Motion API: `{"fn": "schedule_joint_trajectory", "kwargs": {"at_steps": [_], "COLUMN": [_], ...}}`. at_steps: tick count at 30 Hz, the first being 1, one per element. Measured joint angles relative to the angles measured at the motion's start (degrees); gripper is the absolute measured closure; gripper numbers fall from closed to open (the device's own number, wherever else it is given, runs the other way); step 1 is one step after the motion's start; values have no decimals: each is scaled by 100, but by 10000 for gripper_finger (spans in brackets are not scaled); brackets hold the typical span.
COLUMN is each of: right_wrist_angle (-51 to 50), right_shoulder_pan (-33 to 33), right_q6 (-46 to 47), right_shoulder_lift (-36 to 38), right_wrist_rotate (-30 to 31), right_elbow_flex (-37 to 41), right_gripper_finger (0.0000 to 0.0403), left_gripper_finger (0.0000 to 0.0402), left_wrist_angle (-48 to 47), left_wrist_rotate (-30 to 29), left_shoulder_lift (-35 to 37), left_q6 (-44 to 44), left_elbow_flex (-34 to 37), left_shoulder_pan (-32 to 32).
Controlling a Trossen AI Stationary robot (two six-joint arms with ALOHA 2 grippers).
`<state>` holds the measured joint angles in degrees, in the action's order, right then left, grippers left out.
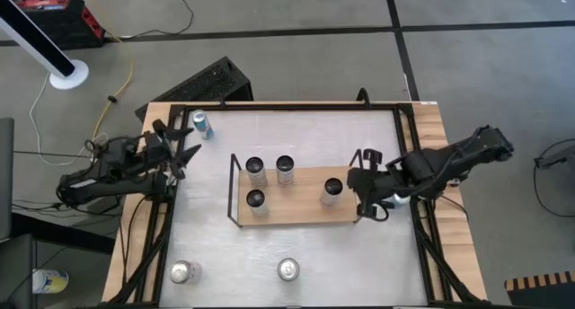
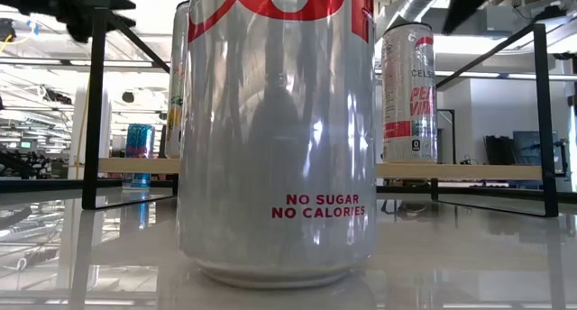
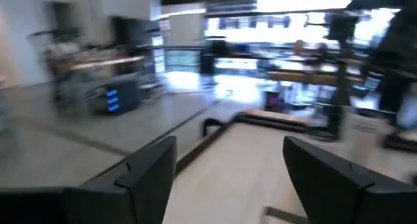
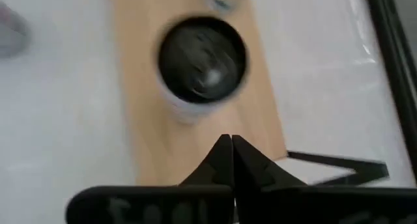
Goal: Place canned beverage on shelf
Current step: Put the white-pink soda can on the shelf aligned with the other white-pink soda can
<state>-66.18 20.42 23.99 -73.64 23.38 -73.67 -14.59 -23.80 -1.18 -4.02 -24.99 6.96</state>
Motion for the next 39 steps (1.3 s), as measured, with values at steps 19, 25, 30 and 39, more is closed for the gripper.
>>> {"fn": "schedule_joint_trajectory", "kwargs": {"at_steps": [19, 25, 30, 39], "right_wrist_angle": [852, 894, 1213, 1554], "right_shoulder_pan": [101, 99, 97, 98], "right_q6": [698, 898, 806, 478], "right_shoulder_lift": [-834, -1195, -1370, -1369], "right_wrist_rotate": [385, 219, 221, 221], "right_elbow_flex": [651, 649, 649, 647], "right_gripper_finger": [371, 388, 379, 386], "left_gripper_finger": [136, 136, 136, 136], "left_wrist_angle": [-796, -821, -821, -819], "left_wrist_rotate": [-1107, -1107, -1099, -1099], "left_shoulder_lift": [86, 82, 82, 82], "left_q6": [8, 25, 27, 38], "left_elbow_flex": [15, 15, 15, 15], "left_shoulder_pan": [0, 0, 0, 0]}}
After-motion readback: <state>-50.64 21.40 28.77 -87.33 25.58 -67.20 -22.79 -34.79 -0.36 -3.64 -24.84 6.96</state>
